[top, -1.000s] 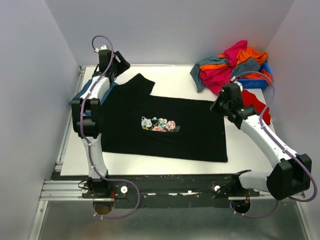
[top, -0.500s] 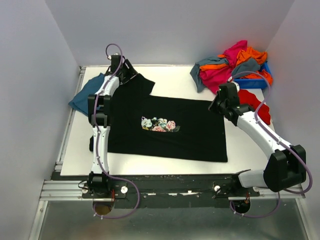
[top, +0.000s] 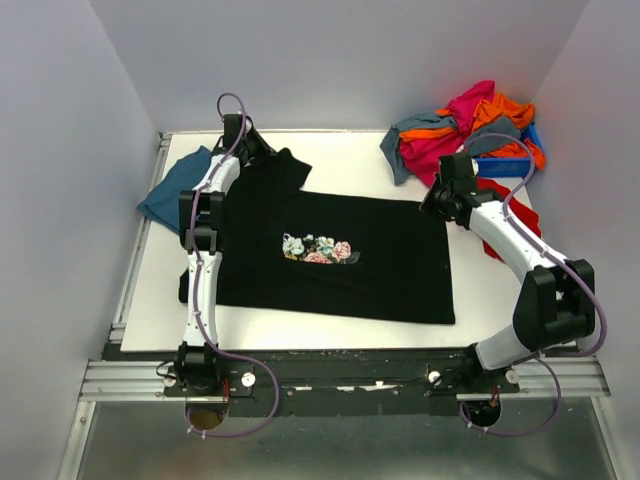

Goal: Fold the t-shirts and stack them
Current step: Grap the side of the flattened tshirt furthest away from the robot with both arms

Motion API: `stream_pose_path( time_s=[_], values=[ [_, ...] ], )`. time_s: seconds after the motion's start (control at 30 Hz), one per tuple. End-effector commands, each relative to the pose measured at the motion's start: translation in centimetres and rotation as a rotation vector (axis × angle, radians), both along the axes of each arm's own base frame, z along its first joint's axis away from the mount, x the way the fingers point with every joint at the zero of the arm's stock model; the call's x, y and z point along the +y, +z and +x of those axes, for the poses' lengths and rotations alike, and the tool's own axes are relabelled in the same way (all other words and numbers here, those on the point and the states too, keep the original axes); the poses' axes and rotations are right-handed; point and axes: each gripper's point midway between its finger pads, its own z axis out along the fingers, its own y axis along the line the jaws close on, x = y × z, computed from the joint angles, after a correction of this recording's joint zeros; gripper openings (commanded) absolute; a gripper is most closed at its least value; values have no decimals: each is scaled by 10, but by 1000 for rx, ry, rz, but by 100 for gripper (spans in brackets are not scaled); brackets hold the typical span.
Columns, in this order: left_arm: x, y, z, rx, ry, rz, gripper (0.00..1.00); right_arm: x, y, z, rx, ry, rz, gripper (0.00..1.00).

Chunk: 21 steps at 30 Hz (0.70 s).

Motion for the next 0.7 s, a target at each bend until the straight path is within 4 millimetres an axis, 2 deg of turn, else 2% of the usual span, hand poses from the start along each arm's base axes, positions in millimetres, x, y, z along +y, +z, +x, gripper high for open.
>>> stream_pose_path(
  time_s=[0.0, 0.03, 0.17, 0.3, 0.37, 0.47, 0.53, 0.67],
  values=[
    [-1, 15, -1, -46, -37, -27, 3, -7, -2, 11, 50, -8, 5, 10],
    [2, 25, 1, -80, -34, -31, 0, -8, -2, 15, 51, -12, 12, 10],
    [14, 48, 3, -161, -43, -51, 0, -14, -10, 29, 74, -28, 17, 10],
    [15, 73, 2, -226, -53, -29, 0, -14, -19, 48, 104, -20, 0, 10],
    [17, 85, -1, -258, -53, -13, 0, -16, -26, 58, 135, -31, -20, 15],
    [18, 96, -5, -289, -52, 1, 0, -16, -39, 73, 154, -28, -40, 23],
    [16, 104, -7, -309, -66, -6, 0, -22, -53, 80, 195, -48, -67, 24],
    [13, 110, -11, -320, -92, -4, 0, -40, -67, 85, 244, -65, -101, 28]
  ],
)
